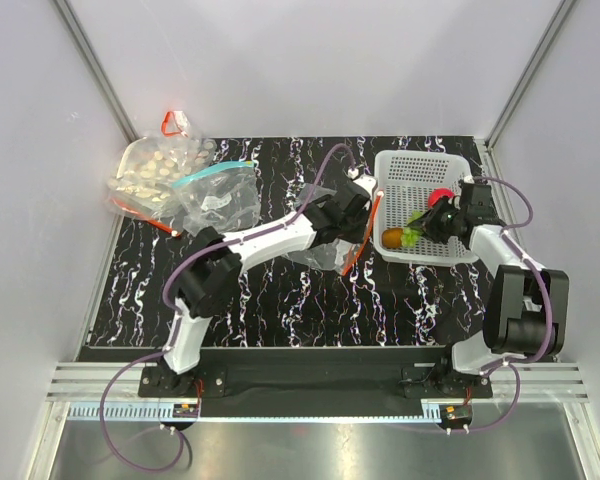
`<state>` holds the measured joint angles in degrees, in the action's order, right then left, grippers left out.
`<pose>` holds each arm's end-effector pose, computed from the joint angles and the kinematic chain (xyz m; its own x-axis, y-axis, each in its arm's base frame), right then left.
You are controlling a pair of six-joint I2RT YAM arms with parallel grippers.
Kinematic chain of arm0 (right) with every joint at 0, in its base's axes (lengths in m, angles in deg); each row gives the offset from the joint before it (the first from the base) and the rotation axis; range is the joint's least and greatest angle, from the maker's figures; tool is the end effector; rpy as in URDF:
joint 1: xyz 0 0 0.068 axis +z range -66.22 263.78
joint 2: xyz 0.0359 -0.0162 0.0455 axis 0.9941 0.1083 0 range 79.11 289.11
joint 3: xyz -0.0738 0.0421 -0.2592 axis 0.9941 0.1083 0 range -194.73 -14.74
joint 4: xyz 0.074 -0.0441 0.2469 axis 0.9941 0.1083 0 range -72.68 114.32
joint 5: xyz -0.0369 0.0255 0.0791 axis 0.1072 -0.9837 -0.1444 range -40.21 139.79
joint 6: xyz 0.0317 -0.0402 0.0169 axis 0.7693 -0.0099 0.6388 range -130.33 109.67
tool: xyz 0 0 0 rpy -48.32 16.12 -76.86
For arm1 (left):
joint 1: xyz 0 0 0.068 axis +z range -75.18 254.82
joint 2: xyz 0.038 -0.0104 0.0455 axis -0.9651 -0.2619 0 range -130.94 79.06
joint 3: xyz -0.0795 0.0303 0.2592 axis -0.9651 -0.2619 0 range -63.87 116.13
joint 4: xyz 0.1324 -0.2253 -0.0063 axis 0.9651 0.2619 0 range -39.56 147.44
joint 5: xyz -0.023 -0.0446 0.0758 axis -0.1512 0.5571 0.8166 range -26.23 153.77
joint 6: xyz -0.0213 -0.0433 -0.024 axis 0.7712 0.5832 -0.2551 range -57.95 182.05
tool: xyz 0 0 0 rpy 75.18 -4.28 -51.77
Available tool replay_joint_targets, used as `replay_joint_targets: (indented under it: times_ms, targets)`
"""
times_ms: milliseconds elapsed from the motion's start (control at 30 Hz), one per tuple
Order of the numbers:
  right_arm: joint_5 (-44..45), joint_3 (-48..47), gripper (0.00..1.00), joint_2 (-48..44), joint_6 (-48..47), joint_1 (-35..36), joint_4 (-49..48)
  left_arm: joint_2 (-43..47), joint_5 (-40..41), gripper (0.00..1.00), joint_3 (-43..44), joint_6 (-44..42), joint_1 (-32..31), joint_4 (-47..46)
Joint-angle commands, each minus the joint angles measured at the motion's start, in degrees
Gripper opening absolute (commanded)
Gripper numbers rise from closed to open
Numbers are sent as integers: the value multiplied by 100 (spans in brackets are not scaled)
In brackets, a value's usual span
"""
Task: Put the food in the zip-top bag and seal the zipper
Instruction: Pick up the fake fruit from the bin.
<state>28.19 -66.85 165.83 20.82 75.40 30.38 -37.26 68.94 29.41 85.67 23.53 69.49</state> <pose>0.3113 -0.0327 0.2080 -0.6826 0.5868 -0.4355 0.2844 0.7624 0.5813 0.2947 -0.3625 0.2361 -0.6787 0.2087 -0.7042 0.5058 0.8280 -0.2421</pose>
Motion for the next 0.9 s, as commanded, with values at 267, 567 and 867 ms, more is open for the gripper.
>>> replay_joint_targets:
  times_ms: [267,567,867]
  targets:
    - [-652,-9,17,-1260,-417,416,-489,274,10,0,156,-5,-22,-271]
    - [-1460,-571,18,-1956,-865,794,56,1065,1029,0,235,-357,-30,748]
    - [-2366,-958,18,-2018,-971,1708,110,1576,1698,0,139,-604,-39,1198]
